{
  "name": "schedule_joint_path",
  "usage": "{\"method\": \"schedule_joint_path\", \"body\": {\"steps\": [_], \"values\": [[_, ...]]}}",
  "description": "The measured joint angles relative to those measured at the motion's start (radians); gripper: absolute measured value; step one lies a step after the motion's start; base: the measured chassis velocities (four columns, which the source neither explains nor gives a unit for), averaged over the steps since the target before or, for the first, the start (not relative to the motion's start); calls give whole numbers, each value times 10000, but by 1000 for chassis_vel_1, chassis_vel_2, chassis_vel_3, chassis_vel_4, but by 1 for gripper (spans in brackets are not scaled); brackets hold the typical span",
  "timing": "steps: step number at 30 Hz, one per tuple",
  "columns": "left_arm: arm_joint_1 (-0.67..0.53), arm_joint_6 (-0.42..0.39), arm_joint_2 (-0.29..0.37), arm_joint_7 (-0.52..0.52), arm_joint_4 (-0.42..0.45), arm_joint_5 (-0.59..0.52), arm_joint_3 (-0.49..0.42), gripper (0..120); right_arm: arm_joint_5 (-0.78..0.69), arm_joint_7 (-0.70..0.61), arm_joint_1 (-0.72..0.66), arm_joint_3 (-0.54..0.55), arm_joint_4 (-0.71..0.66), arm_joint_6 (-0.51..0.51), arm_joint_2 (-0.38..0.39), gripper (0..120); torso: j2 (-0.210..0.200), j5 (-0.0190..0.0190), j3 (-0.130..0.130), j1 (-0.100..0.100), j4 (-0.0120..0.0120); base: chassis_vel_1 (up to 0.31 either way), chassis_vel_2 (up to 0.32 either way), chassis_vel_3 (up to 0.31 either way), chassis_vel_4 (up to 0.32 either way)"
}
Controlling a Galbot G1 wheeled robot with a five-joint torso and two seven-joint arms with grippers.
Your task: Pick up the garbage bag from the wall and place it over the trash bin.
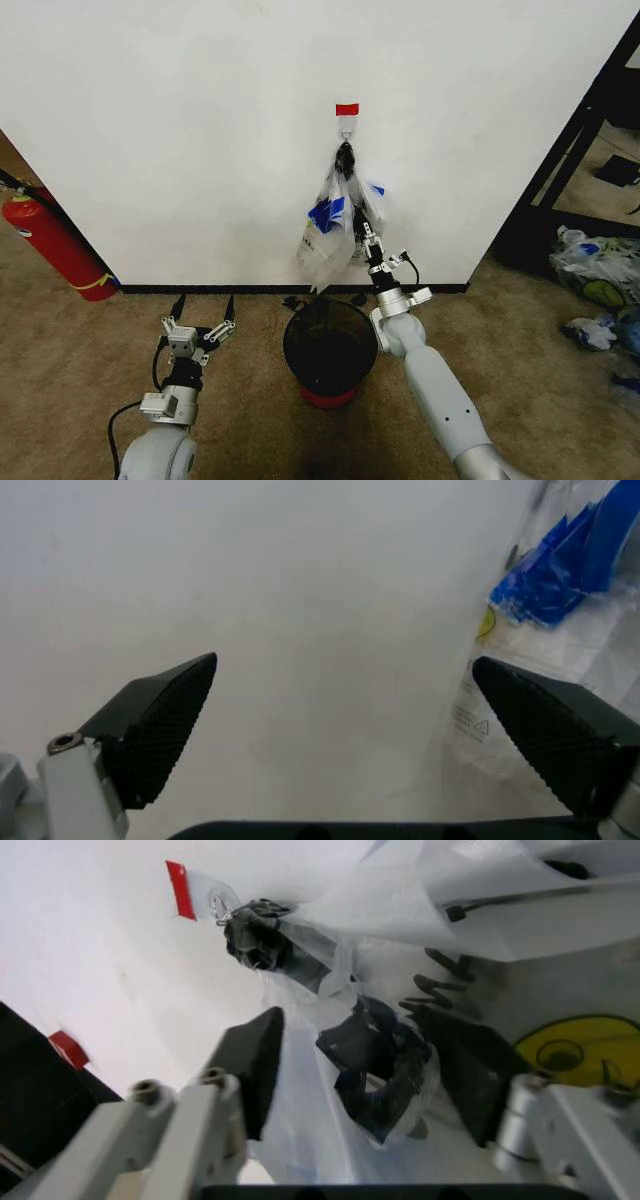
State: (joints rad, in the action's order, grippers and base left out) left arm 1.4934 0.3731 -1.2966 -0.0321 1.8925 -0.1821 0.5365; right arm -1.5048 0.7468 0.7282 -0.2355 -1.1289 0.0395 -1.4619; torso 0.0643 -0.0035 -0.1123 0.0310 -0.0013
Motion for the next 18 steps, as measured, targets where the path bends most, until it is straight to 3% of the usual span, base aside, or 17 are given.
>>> {"method": "schedule_joint_path", "body": {"steps": [14, 18], "values": [[65, 17, -7, -29, 65, 104, -10, 100, 206, 279, 203, -16, -302, 135, 196, 0, 0, 0, 0, 0, 0, 0, 0, 0, 0], [67, 17, 18, -67, 126, 102, 26, 100, 239, 293, 513, -53, -640, 316, 437, 0, 0, 0, 2, 0, 0, 0, 0, 0, 0]]}}
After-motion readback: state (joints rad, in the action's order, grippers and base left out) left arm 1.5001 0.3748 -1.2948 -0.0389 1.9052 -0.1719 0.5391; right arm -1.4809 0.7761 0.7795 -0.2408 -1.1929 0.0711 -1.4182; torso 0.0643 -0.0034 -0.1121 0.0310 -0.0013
